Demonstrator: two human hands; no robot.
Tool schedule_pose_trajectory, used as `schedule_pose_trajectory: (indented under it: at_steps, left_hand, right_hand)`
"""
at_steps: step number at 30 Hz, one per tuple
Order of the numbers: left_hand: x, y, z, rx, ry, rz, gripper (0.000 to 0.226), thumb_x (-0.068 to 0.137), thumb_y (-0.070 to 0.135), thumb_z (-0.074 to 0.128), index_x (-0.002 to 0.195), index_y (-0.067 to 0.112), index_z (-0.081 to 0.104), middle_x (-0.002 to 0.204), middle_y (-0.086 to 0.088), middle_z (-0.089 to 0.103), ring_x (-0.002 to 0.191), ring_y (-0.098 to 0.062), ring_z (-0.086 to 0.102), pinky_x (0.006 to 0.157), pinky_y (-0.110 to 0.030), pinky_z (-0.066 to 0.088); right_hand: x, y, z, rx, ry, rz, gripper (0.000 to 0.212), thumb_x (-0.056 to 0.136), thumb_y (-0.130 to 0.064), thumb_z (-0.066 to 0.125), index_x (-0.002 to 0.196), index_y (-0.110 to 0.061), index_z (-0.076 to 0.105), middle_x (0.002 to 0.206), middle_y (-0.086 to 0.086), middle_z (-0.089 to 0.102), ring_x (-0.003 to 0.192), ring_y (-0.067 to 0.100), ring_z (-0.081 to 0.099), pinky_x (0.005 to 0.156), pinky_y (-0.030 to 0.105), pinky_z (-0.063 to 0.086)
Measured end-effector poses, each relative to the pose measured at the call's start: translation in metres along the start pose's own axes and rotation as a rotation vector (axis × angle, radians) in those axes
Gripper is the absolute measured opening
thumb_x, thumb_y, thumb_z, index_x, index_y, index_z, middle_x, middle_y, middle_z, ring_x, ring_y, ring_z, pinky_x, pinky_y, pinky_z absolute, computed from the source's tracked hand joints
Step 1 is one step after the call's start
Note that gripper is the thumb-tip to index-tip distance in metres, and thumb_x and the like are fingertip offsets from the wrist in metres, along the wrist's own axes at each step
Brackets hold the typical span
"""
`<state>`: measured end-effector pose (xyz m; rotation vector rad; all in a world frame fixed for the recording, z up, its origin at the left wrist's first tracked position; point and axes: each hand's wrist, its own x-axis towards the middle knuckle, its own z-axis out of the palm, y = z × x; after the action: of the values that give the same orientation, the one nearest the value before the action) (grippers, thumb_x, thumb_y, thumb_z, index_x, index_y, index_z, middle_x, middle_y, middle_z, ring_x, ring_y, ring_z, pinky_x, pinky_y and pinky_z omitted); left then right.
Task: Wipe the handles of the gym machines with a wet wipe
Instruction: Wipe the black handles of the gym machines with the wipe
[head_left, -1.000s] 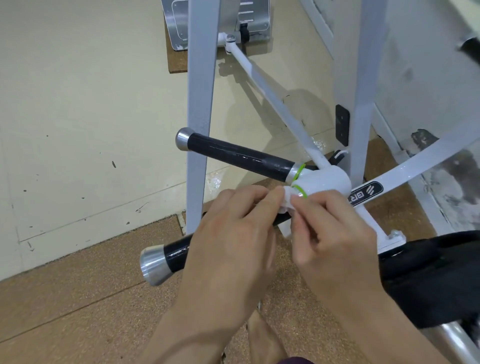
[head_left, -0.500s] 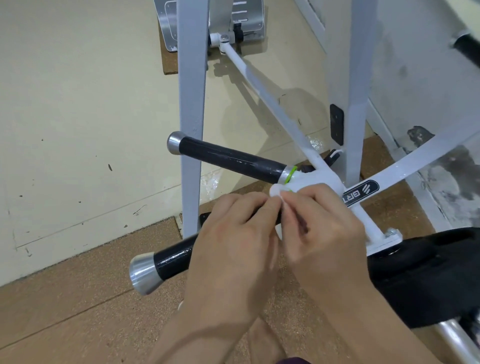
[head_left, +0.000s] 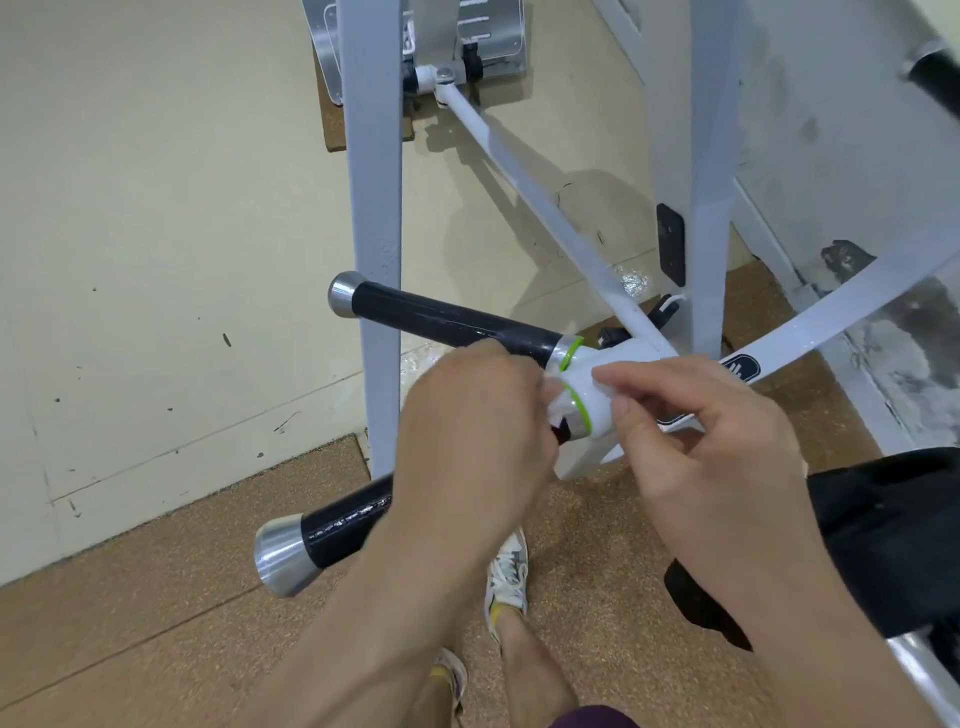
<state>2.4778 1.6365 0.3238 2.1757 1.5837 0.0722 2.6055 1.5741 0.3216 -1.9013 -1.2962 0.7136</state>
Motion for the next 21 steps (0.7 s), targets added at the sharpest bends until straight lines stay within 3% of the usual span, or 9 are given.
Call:
schedule_pose_trajectory:
  at_steps: [3,5,7,11,14,16,19,21]
  left_hand:
    - [0.023,-0.011,-0.004,-0.207,-0.217,-0.115,0.034,0.091,0.037,0.053,0.070,0.015,0.067,0.056,0.003,0.058,0.059,-0.014,0.054,0.049,-0.025,0.035]
    - [0.032,-0.016,-0.011,-0.312,-0.363,-0.089,0.048,0.091,0.045,0.052,0.056,0.012,0.054,0.042,0.007,0.041,0.045,-0.010,0.041,0.048,-0.028,0.028]
    - [0.035,-0.017,-0.012,-0.336,-0.433,-0.052,0.053,0.089,0.050,0.054,0.052,0.013,0.048,0.040,0.006,0.030,0.041,-0.011,0.031,0.048,-0.027,0.025]
    - [0.045,-0.020,-0.002,-0.414,-0.486,-0.137,0.040,0.088,0.038,0.061,0.060,0.010,0.067,0.049,0.006,0.049,0.050,-0.007,0.042,0.049,-0.018,0.037]
    - [0.051,-0.029,-0.005,-0.505,-0.617,-0.197,0.026,0.085,0.021,0.063,0.063,0.010,0.072,0.061,-0.003,0.062,0.064,-0.014,0.055,0.072,-0.034,0.052]
    - [0.054,-0.033,-0.009,-0.580,-0.617,-0.175,0.024,0.085,0.018,0.063,0.065,0.010,0.073,0.068,-0.008,0.068,0.068,-0.016,0.058,0.080,-0.041,0.054]
    - [0.052,-0.029,-0.006,-0.523,-0.608,-0.110,0.042,0.087,0.036,0.063,0.052,0.014,0.064,0.057,-0.004,0.057,0.062,-0.016,0.050,0.068,-0.034,0.047]
    - [0.052,-0.029,-0.005,-0.485,-0.647,-0.121,0.045,0.089,0.032,0.060,0.047,0.016,0.059,0.053,0.000,0.051,0.060,-0.016,0.047,0.067,-0.032,0.041]
  right_hand:
    - [0.002,0.002,0.001,0.067,-0.024,0.002,0.020,0.082,-0.013,0.058,0.092,-0.018,0.074,0.088,-0.005,0.064,0.078,0.005,0.059,0.058,0.006,0.040]
    - [0.001,0.004,0.003,0.080,-0.014,-0.001,0.019,0.083,-0.010,0.058,0.091,-0.019,0.073,0.088,-0.005,0.063,0.076,0.007,0.059,0.057,0.006,0.039]
    - [-0.003,0.007,0.006,0.061,-0.012,-0.012,0.020,0.086,-0.007,0.060,0.092,-0.021,0.073,0.091,-0.005,0.060,0.075,0.011,0.057,0.057,0.009,0.039]
    - [-0.006,0.011,0.013,0.066,-0.014,-0.028,0.023,0.087,0.000,0.060,0.099,-0.017,0.073,0.095,-0.001,0.055,0.074,0.014,0.055,0.058,0.014,0.044]
    - [-0.005,0.013,0.011,0.102,-0.021,-0.049,0.025,0.087,0.003,0.060,0.098,-0.016,0.072,0.094,0.001,0.055,0.074,0.012,0.054,0.060,0.010,0.043]
    - [-0.005,0.015,0.011,0.104,-0.022,-0.057,0.024,0.087,0.001,0.059,0.097,-0.016,0.072,0.094,0.000,0.054,0.073,0.013,0.054,0.059,0.010,0.042]
    - [-0.005,0.015,0.012,0.085,-0.022,-0.071,0.023,0.087,0.000,0.058,0.098,-0.016,0.071,0.094,0.000,0.053,0.072,0.013,0.053,0.059,0.012,0.043]
    - [-0.005,0.014,0.013,0.068,-0.021,-0.081,0.024,0.088,0.000,0.057,0.100,-0.015,0.071,0.095,-0.001,0.052,0.073,0.013,0.053,0.060,0.015,0.045]
